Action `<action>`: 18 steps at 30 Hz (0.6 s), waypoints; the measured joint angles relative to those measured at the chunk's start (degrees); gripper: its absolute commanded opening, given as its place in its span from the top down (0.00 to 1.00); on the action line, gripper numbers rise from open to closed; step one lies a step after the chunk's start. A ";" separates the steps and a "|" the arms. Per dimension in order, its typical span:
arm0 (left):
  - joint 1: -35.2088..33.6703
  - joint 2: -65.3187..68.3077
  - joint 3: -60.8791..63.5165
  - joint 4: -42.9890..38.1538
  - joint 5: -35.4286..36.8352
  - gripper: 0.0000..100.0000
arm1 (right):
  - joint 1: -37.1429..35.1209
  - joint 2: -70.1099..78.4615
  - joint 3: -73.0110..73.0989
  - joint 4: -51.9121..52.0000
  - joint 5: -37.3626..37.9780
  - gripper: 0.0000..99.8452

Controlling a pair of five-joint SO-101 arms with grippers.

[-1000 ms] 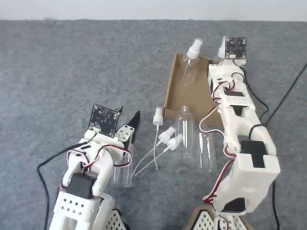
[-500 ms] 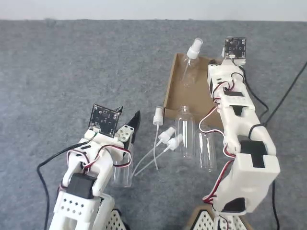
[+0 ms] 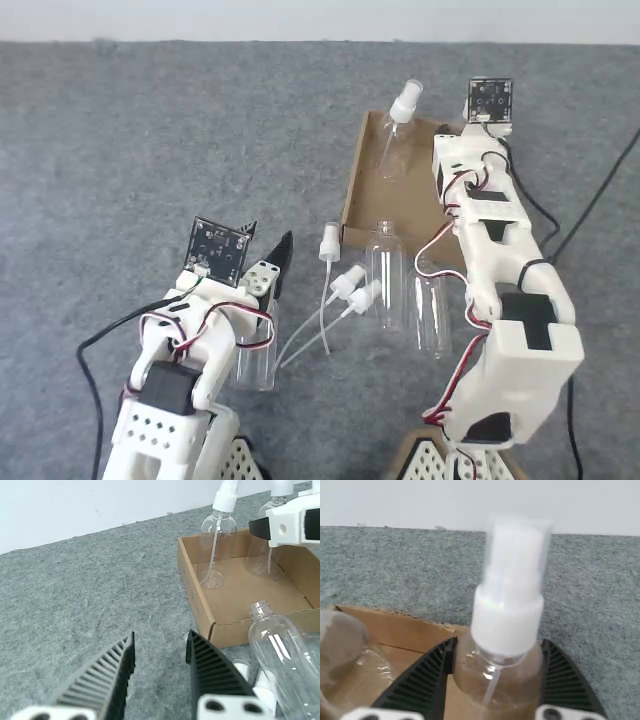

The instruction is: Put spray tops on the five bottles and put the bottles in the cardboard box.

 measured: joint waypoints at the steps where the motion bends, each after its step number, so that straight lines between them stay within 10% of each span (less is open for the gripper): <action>1: 0.00 0.00 0.00 0.00 0.00 0.85 | 0.00 0.00 0.00 0.00 0.00 0.70; 18: 0.00 0.00 0.00 0.00 0.00 0.85 | 0.09 0.09 -2.46 0.35 0.44 0.67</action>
